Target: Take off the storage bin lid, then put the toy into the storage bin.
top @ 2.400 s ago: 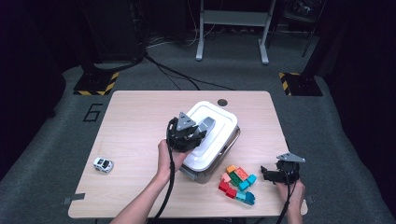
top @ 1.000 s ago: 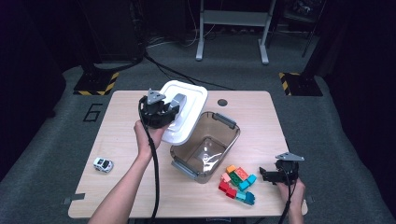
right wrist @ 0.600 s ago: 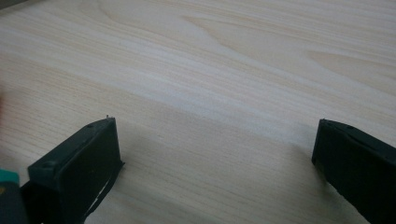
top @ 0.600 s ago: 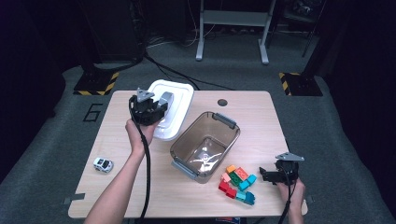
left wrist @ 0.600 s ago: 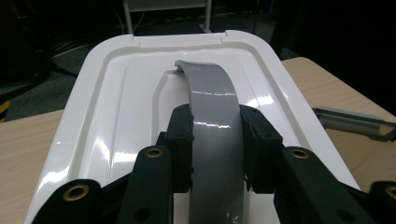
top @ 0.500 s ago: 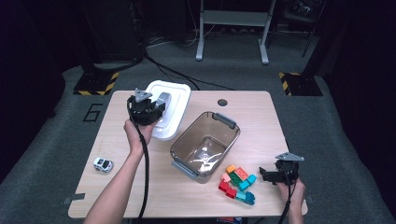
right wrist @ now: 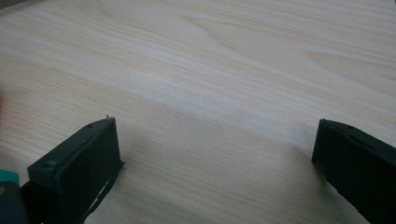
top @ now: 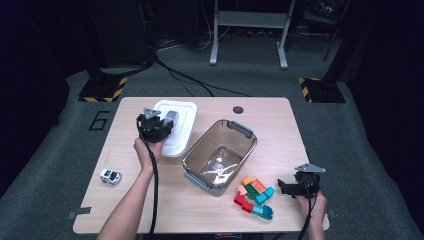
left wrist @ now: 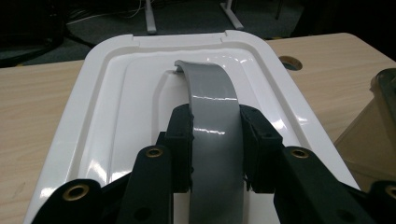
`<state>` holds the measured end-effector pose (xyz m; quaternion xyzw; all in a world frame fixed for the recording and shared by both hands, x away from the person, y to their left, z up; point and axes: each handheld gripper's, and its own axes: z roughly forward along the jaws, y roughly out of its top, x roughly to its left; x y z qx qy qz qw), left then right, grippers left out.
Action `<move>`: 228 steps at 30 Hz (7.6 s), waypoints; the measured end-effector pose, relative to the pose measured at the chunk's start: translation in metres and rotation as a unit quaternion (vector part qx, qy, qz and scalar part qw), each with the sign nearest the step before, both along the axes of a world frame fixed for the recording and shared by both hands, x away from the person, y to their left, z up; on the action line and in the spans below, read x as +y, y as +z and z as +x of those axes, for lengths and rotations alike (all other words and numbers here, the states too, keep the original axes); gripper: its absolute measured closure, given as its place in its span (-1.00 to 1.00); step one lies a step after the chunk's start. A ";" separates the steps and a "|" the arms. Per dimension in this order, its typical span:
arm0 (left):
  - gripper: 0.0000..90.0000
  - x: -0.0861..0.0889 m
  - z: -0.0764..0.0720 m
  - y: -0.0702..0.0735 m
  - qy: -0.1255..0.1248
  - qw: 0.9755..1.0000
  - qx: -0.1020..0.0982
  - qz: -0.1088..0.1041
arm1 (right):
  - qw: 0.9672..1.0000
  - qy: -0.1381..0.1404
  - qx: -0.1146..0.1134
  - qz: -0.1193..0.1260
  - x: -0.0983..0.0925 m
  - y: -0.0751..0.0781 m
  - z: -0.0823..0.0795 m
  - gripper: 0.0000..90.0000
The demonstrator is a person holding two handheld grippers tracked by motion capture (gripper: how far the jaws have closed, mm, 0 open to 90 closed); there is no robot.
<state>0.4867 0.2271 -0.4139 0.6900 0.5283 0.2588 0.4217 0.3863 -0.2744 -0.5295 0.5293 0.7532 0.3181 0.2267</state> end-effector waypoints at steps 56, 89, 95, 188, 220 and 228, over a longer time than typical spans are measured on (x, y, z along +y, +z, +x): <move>-0.85 0.007 -0.015 -0.058 -0.052 0.993 0.091 0.060 | 1.000 0.002 -0.004 -0.005 0.000 0.000 -0.001 -0.99; -0.96 0.088 -0.091 -0.043 -0.052 0.996 0.058 0.046 | 1.000 -0.003 0.000 0.000 0.001 0.000 -0.001 -0.99; -0.98 0.111 -0.099 -0.045 -0.034 0.997 0.058 0.042 | 1.000 -0.002 -0.001 0.000 0.001 0.000 -0.001 -0.99; -0.42 0.137 -0.114 -0.066 -0.062 0.995 0.063 0.056 | 1.000 -0.005 0.000 0.001 0.001 0.000 -0.001 -0.99; -0.42 0.079 -0.109 -0.014 -0.146 0.986 0.051 0.058 | 1.000 -0.004 0.000 0.001 0.001 0.000 -0.001 -0.99; -0.42 0.069 -0.106 -0.003 -0.154 0.985 0.046 0.057 | 1.000 -0.004 0.000 0.001 0.001 0.000 -0.001 -0.99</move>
